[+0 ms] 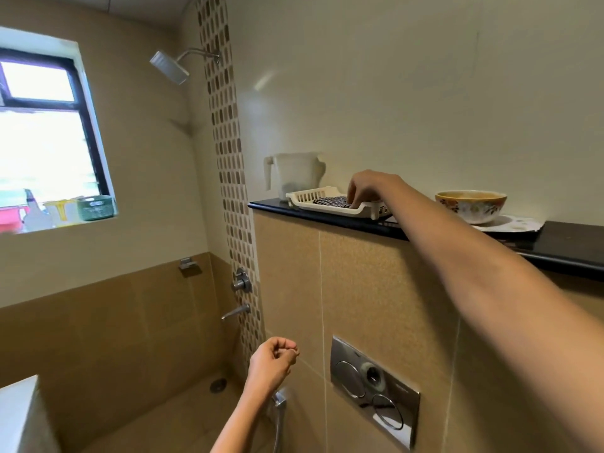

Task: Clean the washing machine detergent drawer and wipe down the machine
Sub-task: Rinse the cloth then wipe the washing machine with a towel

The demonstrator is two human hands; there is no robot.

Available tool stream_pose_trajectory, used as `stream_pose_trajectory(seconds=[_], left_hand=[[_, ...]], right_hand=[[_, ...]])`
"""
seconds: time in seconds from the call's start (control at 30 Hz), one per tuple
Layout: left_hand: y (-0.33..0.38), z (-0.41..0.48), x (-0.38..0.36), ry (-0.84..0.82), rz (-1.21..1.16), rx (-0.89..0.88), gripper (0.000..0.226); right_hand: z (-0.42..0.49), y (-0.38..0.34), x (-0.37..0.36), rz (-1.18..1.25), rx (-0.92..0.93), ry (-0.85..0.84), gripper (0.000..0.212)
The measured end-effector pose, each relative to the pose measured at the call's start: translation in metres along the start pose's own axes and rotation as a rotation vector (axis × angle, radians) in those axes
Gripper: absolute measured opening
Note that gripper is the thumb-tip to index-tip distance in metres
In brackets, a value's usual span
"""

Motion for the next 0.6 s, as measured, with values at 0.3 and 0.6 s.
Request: stream_pose_trajectory(seconds=[0.3, 0.6], left_hand=[[-0.015, -0.017, 0.023, 0.033, 0.023, 0.055, 0.013], [-0.041, -0.047, 0.105, 0.168, 0.019, 0.099, 0.012]], right_hand=[[0.001, 0.017, 0.004, 0.194, -0.172, 0.379, 0.025], [-0.015, -0.067, 0.05, 0.816, -0.162, 0.938, 0.023]])
Point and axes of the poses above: each hand's wrist, its own z-axis towards the middle knuckle, its own x-axis out of the back of the hand, y = z × x, the point moved 5 cm from there along z, towards the middle knuckle, and after that the axes turned 2 degrees about x, right-handed, at the moved point
